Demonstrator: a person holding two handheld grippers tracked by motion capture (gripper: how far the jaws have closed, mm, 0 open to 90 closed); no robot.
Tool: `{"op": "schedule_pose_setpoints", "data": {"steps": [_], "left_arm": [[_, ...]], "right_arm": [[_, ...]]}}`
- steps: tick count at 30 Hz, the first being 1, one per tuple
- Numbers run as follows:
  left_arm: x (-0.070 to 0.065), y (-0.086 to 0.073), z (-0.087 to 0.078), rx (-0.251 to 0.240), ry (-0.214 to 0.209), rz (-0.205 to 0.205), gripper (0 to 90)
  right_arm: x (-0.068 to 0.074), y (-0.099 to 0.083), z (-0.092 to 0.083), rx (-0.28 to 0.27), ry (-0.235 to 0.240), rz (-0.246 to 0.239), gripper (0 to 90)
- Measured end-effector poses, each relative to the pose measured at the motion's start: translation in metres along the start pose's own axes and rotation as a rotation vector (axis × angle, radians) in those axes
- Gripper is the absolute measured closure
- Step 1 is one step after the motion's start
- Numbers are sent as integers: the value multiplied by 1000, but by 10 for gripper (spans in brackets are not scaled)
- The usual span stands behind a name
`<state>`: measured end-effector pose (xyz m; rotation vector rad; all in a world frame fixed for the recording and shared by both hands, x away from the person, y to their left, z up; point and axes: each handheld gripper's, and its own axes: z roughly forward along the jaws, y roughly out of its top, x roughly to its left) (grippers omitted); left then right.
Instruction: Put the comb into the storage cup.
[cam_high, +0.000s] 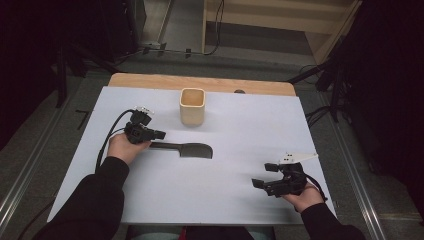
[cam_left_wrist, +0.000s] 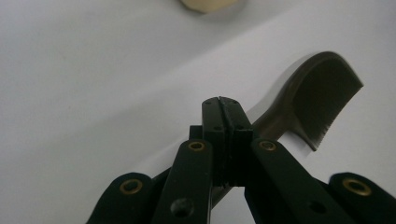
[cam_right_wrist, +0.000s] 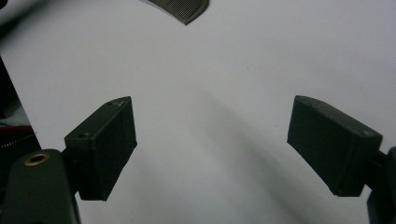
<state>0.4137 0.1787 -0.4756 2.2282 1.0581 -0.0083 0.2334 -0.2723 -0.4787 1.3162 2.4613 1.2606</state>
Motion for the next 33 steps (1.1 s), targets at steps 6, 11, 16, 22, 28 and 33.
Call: {"op": "schedule_pose_setpoints", "data": {"steps": [6,11,16,22,28,33], "left_arm": [[4,-6,7,35,8,-2,899],[4,-9,8,56,6,9,899],[2,-13,6,60,1,15,899],[-1,-17,4,67,-2,18,899],[-5,-22,2,68,-8,10,899],[-9,-24,1,72,-14,11,899]], "right_arm": [[0,0,0,2,-1,-1,137],[0,0,0,2,0,-4,137],[0,0,0,2,2,-3,137],[0,0,0,1,4,-3,137],[1,0,1,2,3,-4,137],[2,0,1,4,7,-11,137]]}}
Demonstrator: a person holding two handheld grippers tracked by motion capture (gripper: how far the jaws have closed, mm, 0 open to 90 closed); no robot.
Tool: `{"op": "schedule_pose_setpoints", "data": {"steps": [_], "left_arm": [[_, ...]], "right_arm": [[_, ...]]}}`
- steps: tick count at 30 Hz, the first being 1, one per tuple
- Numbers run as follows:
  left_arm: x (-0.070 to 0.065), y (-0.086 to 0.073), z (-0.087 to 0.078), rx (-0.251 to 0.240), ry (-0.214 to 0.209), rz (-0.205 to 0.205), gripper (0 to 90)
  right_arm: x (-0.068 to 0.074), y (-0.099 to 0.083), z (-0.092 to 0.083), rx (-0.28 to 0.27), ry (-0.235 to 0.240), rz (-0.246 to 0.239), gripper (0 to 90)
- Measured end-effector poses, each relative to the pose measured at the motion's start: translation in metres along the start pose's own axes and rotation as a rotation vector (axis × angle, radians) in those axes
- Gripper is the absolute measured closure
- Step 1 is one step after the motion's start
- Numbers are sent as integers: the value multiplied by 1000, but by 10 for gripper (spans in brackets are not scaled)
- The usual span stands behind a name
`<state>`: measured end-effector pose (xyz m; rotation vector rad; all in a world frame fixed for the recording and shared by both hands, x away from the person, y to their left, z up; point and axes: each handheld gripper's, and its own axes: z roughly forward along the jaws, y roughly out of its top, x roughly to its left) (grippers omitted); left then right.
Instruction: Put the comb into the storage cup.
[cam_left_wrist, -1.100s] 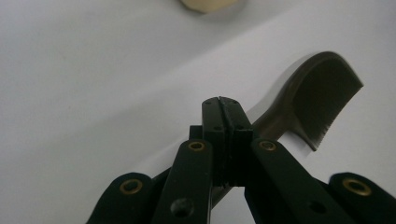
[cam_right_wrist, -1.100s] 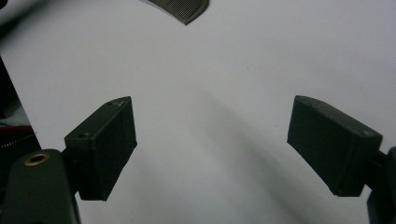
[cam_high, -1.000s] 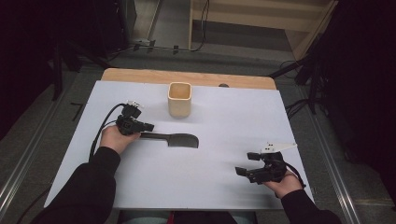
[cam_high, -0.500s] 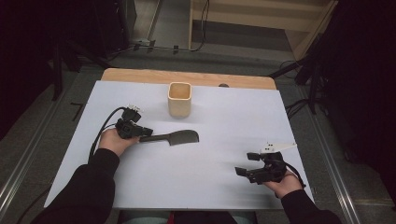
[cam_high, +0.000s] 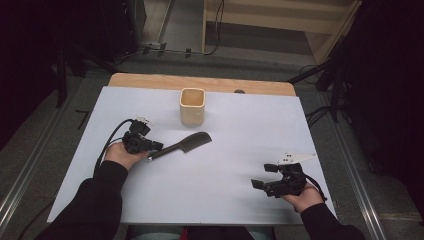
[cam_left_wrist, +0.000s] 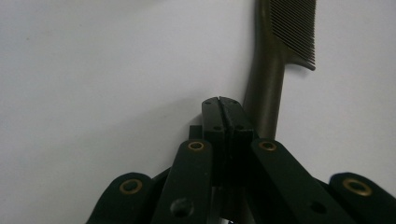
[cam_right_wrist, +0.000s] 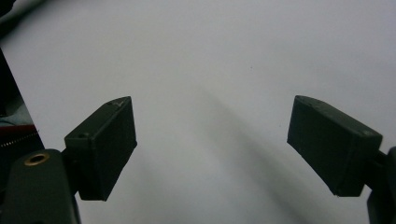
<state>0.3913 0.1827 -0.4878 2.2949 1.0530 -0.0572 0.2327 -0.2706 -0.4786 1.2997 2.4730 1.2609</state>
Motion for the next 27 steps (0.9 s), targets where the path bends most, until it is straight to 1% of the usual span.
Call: {"op": "schedule_pose_setpoints", "data": {"steps": [7,15,21,27], "left_arm": [[-3,-4,-1,0,-11,-13,899],[-9,-8,-1,11,-18,4,899],[-12,-9,-1,11,-23,0,899],[-14,-10,0,14,-27,4,898]], "right_arm": [[1,0,0,-1,0,-4,137],[0,0,0,0,-3,-3,137],[0,0,0,0,-2,2,137],[0,0,0,0,-2,-4,137]]}}
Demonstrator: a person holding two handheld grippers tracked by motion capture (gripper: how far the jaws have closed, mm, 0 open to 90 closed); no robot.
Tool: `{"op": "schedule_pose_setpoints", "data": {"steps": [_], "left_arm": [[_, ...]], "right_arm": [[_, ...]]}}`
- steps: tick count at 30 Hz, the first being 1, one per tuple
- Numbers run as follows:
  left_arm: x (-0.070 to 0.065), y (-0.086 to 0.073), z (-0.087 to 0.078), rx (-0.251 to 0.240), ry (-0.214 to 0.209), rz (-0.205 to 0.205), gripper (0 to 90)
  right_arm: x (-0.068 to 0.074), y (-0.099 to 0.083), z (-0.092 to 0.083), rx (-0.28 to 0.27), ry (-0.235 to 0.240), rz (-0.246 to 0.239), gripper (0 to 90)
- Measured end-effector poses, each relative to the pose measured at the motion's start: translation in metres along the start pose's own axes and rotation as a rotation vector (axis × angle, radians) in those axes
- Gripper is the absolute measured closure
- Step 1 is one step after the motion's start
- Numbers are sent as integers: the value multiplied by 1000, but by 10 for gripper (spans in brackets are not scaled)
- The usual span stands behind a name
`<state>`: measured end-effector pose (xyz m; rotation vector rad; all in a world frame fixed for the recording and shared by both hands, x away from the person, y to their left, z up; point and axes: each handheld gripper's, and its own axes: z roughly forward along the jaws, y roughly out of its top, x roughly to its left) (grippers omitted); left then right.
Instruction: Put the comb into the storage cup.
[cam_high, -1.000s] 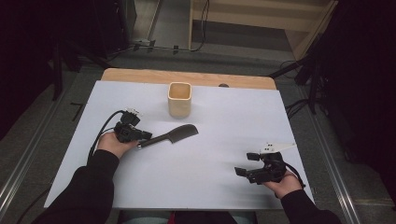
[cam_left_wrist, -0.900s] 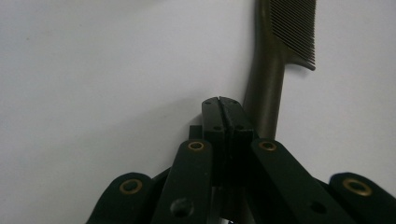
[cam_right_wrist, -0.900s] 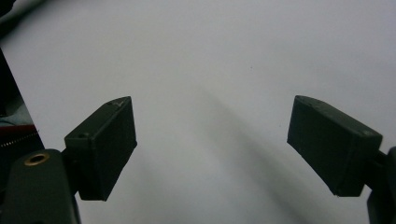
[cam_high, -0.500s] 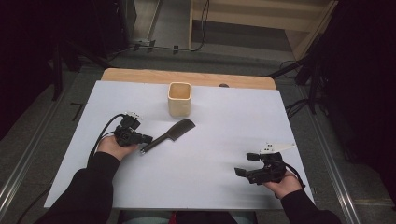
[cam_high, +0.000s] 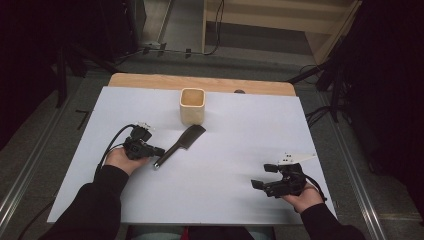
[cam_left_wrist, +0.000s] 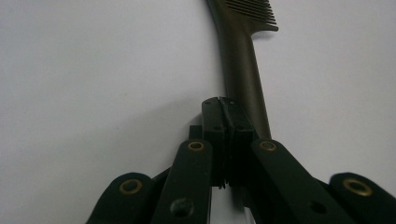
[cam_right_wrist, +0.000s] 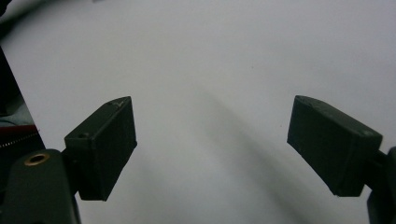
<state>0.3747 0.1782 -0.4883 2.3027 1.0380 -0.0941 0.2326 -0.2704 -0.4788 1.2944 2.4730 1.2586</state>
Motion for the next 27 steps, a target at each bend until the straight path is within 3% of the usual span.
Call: {"op": "schedule_pose_setpoints", "data": {"steps": [13,18,22,23,27], "left_arm": [[1,-1,0,-12,-22,-17,858],[2,0,-6,-45,-9,-32,766],[0,2,-15,-86,-24,-30,653],[-2,2,-19,-109,-32,-26,589],[-6,1,-24,-147,-54,-10,510]], "right_arm": [[0,0,0,4,0,-1,137],[0,0,0,5,-3,2,137],[0,0,0,8,-3,1,137],[0,0,0,8,-2,0,137],[0,0,0,9,-2,-1,137]]}}
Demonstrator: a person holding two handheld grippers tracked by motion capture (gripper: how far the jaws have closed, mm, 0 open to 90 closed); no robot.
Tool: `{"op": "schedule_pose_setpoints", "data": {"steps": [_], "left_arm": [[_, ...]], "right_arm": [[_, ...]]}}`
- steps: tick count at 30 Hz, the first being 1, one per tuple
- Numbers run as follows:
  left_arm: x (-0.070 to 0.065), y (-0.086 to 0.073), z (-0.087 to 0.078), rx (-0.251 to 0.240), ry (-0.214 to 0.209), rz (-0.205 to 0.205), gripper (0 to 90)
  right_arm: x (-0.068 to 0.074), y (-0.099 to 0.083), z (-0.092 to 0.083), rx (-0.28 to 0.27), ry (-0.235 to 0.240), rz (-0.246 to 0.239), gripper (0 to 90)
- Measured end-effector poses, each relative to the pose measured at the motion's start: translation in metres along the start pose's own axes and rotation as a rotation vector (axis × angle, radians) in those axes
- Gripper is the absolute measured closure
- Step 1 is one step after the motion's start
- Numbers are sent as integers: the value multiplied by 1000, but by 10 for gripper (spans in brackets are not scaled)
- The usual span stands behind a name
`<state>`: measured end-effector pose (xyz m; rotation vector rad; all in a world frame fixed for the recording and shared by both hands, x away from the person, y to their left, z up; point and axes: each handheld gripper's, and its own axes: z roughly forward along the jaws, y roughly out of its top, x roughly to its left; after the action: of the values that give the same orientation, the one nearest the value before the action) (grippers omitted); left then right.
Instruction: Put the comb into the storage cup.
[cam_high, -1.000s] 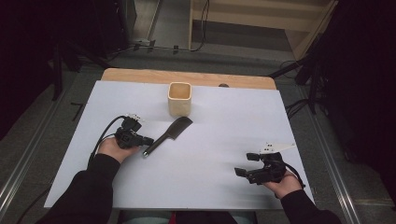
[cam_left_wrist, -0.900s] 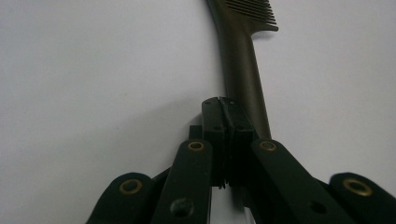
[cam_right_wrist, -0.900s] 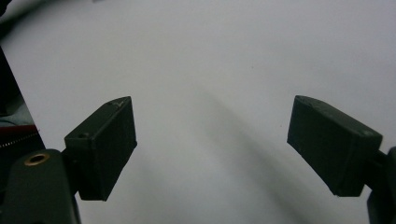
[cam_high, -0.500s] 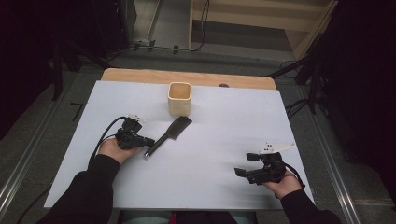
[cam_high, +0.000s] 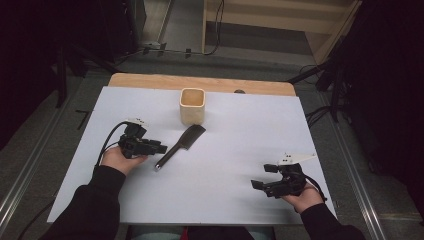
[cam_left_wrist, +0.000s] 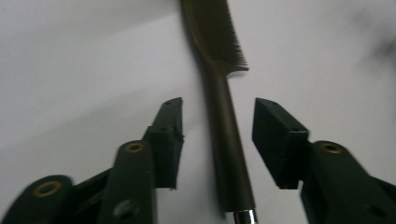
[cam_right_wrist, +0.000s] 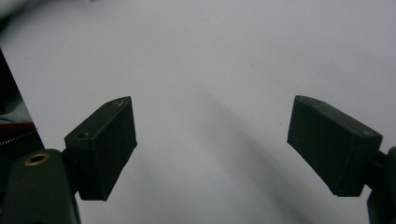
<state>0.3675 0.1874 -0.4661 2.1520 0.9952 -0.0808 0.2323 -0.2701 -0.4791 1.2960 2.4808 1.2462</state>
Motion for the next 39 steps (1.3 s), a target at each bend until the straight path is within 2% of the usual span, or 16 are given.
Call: {"op": "schedule_pose_setpoints", "data": {"steps": [3,4,10,11,12,15,17,20,25,39], "left_arm": [[-4,0,-4,-16,-15,14,417],[-6,0,-7,-17,-25,18,361],[-14,-2,-13,-52,-52,43,301],[-18,-3,-14,-58,-47,56,271],[-18,-3,-14,-58,-47,56,271],[-27,-8,-16,-24,-18,98,271],[-30,-10,-16,-23,-16,101,271],[-35,-14,-19,-33,-54,92,271],[-40,-19,-23,-46,-69,98,271],[-52,-36,-30,-48,-65,122,271]], "right_arm": [[0,0,0,-2,0,-1,137],[0,0,0,-2,2,-4,137],[0,0,0,-1,4,-7,137],[0,0,0,-3,4,-7,137],[0,0,0,-3,4,-7,137],[0,0,0,-6,5,-7,137],[1,0,0,-7,4,-5,137],[1,0,1,-10,4,-7,137],[1,0,1,-9,4,-7,137],[2,1,2,-10,0,-7,137]]}}
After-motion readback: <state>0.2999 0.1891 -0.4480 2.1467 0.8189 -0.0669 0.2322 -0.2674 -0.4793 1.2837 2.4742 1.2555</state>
